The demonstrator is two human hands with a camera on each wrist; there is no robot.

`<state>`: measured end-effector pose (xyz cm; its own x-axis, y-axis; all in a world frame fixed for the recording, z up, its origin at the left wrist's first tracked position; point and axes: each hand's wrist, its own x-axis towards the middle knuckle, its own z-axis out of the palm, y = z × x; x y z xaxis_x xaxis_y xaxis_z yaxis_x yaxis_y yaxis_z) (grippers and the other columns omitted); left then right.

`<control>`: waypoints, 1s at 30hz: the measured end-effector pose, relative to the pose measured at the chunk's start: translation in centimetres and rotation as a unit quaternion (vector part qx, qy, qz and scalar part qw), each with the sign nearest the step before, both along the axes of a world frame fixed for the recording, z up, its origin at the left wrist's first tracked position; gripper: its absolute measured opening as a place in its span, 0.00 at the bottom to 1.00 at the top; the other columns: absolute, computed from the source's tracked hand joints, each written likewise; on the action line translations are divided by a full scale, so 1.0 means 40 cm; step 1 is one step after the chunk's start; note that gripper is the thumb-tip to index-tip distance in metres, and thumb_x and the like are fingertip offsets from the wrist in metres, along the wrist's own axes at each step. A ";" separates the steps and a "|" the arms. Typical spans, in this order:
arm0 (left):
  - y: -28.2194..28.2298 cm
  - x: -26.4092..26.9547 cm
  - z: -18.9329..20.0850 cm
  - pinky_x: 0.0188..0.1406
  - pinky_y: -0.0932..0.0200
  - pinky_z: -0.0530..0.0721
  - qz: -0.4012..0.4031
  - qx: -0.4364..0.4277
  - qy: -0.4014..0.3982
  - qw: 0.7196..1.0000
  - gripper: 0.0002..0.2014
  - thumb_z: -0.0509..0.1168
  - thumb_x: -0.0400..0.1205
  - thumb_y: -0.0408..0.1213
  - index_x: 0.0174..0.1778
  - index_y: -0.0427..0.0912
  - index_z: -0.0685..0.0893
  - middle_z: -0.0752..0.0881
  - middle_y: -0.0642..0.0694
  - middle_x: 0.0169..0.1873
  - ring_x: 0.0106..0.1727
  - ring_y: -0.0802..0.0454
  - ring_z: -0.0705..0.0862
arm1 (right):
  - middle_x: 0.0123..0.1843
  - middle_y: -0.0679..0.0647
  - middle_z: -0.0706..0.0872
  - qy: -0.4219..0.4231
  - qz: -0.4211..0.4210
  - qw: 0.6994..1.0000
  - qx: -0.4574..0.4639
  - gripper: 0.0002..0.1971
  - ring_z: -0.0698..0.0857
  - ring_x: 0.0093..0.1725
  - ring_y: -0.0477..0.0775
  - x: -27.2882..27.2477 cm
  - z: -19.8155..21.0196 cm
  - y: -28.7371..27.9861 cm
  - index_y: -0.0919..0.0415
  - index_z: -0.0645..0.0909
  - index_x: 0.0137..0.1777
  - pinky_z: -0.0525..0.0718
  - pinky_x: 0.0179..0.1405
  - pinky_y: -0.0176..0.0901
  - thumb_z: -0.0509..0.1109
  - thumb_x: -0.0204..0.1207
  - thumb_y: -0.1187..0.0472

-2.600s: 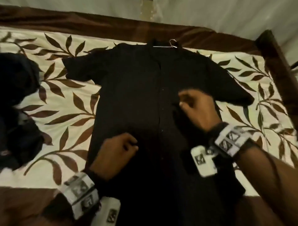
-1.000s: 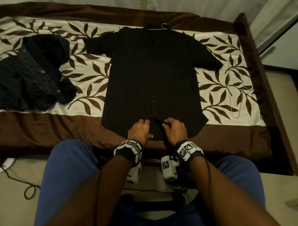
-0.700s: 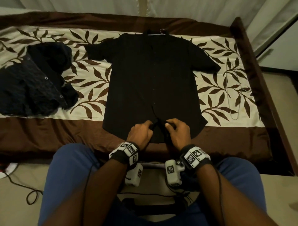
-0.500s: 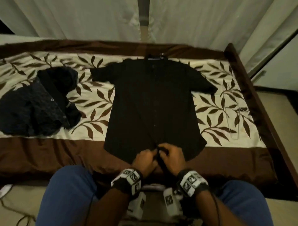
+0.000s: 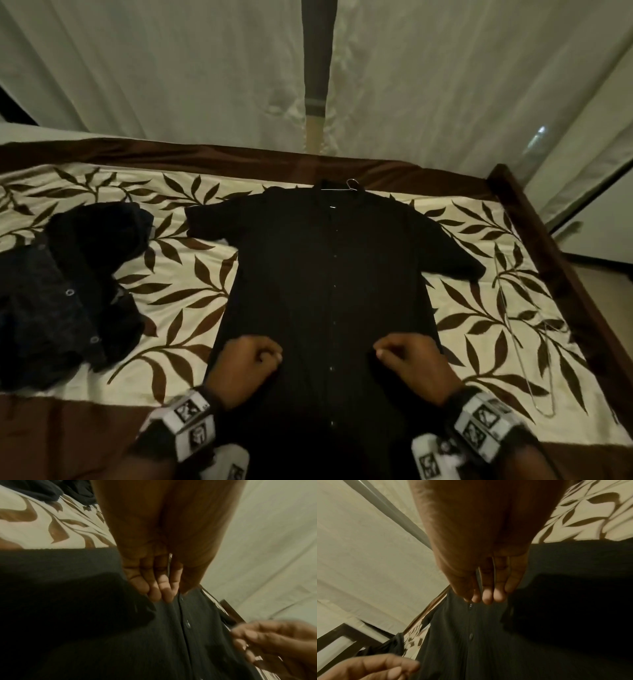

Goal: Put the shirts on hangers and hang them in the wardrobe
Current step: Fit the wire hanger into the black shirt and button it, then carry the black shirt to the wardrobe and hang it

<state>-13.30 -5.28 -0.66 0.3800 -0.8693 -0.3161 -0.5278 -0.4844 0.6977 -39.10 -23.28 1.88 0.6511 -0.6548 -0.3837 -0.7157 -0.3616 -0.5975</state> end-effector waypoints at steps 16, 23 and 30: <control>-0.452 0.493 -0.020 0.70 0.35 0.77 0.173 -0.084 -0.226 0.955 0.38 0.75 0.78 0.41 0.81 0.37 0.65 0.82 0.33 0.66 0.68 0.33 0.79 | 0.60 0.57 0.89 0.015 -0.036 0.979 -0.200 0.16 0.86 0.62 0.58 0.488 0.019 -0.681 0.59 0.85 0.66 0.79 0.65 0.46 0.70 0.79 0.65; -0.609 0.613 -0.047 0.73 0.33 0.73 0.106 -0.006 -0.278 0.955 0.38 0.73 0.79 0.51 0.81 0.36 0.68 0.77 0.31 0.73 0.74 0.31 0.74 | 0.62 0.62 0.88 0.060 0.013 0.970 -0.235 0.16 0.85 0.62 0.66 0.630 -0.021 -0.831 0.60 0.85 0.65 0.79 0.57 0.46 0.70 0.79 0.61; -0.744 0.649 -0.116 0.72 0.35 0.74 0.003 0.042 -0.292 0.955 0.36 0.67 0.82 0.55 0.81 0.38 0.68 0.76 0.32 0.74 0.74 0.32 0.75 | 0.65 0.67 0.85 0.129 0.044 0.958 -0.254 0.17 0.82 0.65 0.70 0.707 -0.112 -0.905 0.65 0.81 0.68 0.78 0.67 0.57 0.68 0.82 0.58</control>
